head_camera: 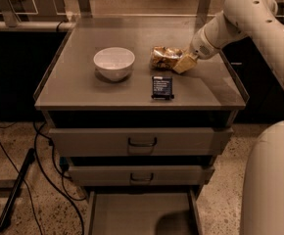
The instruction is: Pick orange can from bottom drawer and place on counter
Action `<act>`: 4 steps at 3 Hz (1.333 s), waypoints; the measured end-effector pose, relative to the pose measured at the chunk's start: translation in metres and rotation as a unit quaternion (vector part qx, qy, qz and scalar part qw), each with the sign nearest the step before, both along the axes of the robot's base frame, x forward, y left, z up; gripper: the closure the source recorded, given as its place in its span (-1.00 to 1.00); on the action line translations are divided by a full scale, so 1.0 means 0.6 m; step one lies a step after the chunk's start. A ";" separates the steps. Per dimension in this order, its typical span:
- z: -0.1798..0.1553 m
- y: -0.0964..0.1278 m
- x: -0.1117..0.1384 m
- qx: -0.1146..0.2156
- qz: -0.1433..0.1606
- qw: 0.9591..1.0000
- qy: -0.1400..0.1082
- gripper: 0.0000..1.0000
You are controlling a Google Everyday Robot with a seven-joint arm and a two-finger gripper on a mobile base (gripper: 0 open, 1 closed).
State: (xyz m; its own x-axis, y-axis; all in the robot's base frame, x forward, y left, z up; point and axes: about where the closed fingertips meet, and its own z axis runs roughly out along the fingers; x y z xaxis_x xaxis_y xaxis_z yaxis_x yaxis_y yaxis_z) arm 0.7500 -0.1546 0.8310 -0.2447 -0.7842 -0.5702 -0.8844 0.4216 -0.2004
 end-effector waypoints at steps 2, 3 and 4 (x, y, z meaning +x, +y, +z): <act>0.004 0.007 0.006 -0.003 -0.014 1.000 0.010 -0.86; 0.014 0.008 0.007 -0.005 -0.019 1.000 0.009 -1.00; 0.014 0.008 0.007 -0.005 -0.019 1.000 0.009 -1.00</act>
Offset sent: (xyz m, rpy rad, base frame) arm 0.0050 0.0004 0.0135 -0.0111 0.0188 -0.0551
